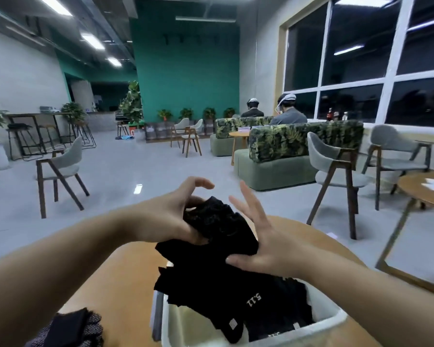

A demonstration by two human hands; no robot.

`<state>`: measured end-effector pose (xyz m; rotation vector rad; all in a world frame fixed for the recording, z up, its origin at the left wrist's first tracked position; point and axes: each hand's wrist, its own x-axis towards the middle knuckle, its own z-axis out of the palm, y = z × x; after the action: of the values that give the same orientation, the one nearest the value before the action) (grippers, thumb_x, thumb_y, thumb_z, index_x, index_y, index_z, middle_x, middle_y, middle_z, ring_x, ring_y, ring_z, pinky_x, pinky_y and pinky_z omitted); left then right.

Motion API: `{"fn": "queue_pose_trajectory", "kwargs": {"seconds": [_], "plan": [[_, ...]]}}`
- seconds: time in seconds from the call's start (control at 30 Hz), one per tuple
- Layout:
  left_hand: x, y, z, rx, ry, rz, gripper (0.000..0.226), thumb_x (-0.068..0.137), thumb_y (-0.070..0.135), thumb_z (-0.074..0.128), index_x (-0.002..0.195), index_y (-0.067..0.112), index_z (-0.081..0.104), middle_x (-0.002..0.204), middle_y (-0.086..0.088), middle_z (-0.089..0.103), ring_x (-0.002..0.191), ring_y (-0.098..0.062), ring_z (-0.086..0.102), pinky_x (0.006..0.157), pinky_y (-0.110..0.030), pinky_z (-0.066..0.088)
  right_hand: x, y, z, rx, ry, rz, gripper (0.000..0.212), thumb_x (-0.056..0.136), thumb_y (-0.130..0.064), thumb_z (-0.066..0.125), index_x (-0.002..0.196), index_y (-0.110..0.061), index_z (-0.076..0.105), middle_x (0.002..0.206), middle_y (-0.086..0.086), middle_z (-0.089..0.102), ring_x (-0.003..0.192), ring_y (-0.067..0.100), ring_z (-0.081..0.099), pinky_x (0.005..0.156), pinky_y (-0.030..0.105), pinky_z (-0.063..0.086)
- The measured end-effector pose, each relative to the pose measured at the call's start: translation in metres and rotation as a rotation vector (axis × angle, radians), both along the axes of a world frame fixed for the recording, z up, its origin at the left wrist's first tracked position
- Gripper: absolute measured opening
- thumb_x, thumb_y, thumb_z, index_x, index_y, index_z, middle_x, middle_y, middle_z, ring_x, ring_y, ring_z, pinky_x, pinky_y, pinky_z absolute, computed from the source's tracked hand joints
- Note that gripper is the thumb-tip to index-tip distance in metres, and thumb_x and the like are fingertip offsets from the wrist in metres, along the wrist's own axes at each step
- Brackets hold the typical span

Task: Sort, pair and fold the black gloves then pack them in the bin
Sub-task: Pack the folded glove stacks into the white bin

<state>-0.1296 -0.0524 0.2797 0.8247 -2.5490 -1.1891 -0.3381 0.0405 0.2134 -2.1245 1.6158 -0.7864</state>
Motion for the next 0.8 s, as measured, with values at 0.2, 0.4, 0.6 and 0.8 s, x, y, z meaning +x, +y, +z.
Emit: {"fn": "queue_pose_trajectory", "kwargs": {"seconds": [0.2,0.4,0.6,0.8], "plan": [[-0.007,0.006,-0.022,-0.029,-0.003,-0.02,0.078,0.076,-0.004,0.068,0.123,0.045,0.028,0.118,0.01,0.056,0.096,-0.015,0.066,0.083,-0.041,0.055,-0.003,0.008,-0.027,0.074,-0.128,-0.025,0.119,0.077,-0.031,0.077,0.137,-0.047,-0.025,0.104,-0.05,0.036,0.094,-0.038,0.035,0.085,-0.005,0.024],[-0.002,-0.006,-0.037,-0.018,0.051,0.073,0.073,0.073,0.002,0.068,0.121,0.04,0.03,0.114,0.009,0.058,0.091,-0.01,0.065,0.076,-0.035,0.055,-0.001,0.011,-0.046,0.215,-0.239,-0.034,0.121,0.074,-0.037,0.077,0.138,-0.053,-0.023,0.112,-0.035,0.047,0.101,-0.02,0.049,0.088,0.002,0.036],[-0.005,-0.013,-0.056,0.047,0.022,0.113,0.072,0.06,0.022,0.067,0.118,0.042,0.031,0.107,0.004,0.064,0.075,-0.011,0.063,0.067,-0.032,0.053,0.0,0.021,-0.053,0.338,-0.305,-0.045,0.115,0.076,-0.037,0.072,0.132,-0.062,-0.025,0.109,-0.041,0.041,0.094,-0.019,0.055,0.083,0.003,0.04],[-0.011,-0.028,-0.069,0.011,-0.158,0.18,0.069,0.054,0.044,0.067,0.11,0.052,0.027,0.107,0.011,0.063,0.079,-0.025,0.067,0.072,-0.045,0.055,0.0,0.022,-0.053,0.44,-0.309,-0.104,0.106,0.085,-0.032,0.064,0.137,-0.054,-0.025,0.091,-0.035,0.046,0.098,-0.025,0.049,0.069,-0.006,0.036]]}}
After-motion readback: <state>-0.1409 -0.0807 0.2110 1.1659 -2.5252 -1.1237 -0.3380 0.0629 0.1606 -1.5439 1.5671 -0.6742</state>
